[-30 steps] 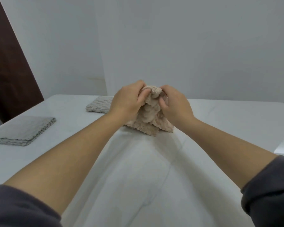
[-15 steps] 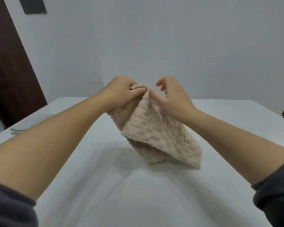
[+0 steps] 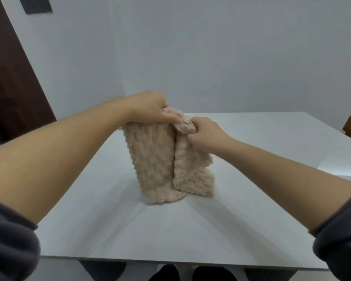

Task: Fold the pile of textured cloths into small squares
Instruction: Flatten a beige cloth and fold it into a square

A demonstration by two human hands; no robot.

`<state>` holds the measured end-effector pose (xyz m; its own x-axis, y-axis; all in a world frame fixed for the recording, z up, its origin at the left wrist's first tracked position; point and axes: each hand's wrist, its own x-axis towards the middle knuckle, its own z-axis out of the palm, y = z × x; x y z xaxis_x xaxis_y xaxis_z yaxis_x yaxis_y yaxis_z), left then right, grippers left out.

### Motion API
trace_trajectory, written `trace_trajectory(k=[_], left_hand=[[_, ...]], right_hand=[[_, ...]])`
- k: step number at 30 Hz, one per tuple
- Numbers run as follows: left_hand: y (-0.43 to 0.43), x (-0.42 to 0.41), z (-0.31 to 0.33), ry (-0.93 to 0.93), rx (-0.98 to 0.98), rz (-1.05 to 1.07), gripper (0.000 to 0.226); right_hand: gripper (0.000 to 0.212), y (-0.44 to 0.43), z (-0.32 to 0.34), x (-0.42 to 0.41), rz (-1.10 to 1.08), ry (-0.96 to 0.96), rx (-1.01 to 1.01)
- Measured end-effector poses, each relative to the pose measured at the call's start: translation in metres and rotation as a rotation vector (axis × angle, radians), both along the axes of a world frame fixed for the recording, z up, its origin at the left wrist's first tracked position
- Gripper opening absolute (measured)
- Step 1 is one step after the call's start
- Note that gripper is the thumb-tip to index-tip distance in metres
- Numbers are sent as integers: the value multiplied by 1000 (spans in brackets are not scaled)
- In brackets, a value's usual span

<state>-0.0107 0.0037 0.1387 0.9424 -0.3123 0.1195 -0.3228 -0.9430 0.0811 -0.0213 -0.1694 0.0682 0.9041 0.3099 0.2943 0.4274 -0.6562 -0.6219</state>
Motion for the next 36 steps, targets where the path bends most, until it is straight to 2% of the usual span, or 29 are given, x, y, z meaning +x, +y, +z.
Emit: trace_trajectory(k=[3, 6, 10, 12, 13, 16, 19, 22, 25, 30, 33, 36], left_hand=[[18, 5, -11, 15, 192, -55, 50], [30, 19, -31, 35, 214, -30, 32], [37, 33, -60, 56, 460, 132, 12], [35, 41, -71, 56, 512, 229, 14], [34, 47, -71, 17, 490, 285, 17], [33, 65, -48, -246, 298, 389, 21], [34, 63, -13, -558, 53, 341, 24], [37, 42, -10, -652, -107, 193, 34], [39, 13, -43, -523, -142, 66, 47], [42, -31, -124, -179, 9, -16, 53], [42, -55, -155, 62, 154, -89, 61], [42, -74, -161, 290, 195, -113, 64]], right_hand=[[21, -18, -9, 19, -26, -51, -155], [19, -28, -21, 37, -14, -138, -345], [21, -36, -31, 61, -67, -182, -678], [20, -39, -30, 68, -138, -164, -848], [19, -41, -26, 72, -179, -173, -872], [20, -44, 5, 85, -313, -284, -712], [31, -48, 47, 84, -392, -405, -454], [41, -59, 61, 64, -312, -501, -332], [38, -69, 36, 38, -160, -405, -388], [38, -83, -37, -4, 42, -53, -667], [39, -90, -64, -24, 133, 180, -703], [36, -95, -67, -38, 232, 363, -701]])
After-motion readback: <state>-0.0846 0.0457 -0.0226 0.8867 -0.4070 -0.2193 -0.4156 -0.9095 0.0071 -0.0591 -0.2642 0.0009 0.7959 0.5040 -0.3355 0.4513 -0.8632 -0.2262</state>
